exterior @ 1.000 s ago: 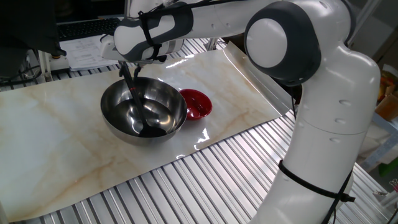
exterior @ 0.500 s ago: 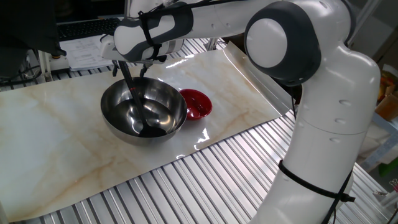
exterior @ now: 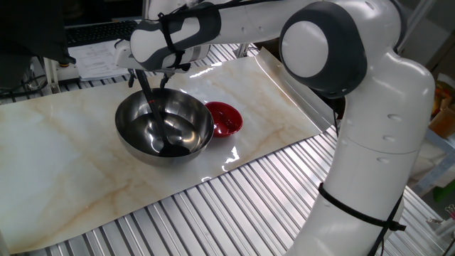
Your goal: Scoop water with a large spoon from one bowl to another
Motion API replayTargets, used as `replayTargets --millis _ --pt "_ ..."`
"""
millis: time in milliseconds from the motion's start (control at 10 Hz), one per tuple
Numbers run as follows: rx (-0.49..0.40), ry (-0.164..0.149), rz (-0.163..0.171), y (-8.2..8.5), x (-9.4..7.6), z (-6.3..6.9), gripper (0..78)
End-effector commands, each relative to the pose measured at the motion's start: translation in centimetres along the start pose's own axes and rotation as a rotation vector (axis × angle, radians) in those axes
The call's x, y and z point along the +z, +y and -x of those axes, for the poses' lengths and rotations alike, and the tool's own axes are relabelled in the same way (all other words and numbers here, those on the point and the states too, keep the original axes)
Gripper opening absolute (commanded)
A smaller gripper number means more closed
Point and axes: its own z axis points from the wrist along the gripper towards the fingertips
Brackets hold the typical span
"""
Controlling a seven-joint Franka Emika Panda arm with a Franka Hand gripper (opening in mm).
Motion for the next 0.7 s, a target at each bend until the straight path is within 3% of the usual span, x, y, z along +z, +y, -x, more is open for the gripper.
replayTargets --millis 100,200,400,700 --pt "-0.002 -0.002 0.001 0.0 -0.1 0.1 77.4" --pt "-0.007 -0.031 -0.009 1.1 1.3 2.1 77.4" --pt "-0.033 -0.041 -0.030 1.2 1.6 2.1 77.4" --pt "-0.063 -0.038 -0.030 1.1 1.7 2.5 77.4"
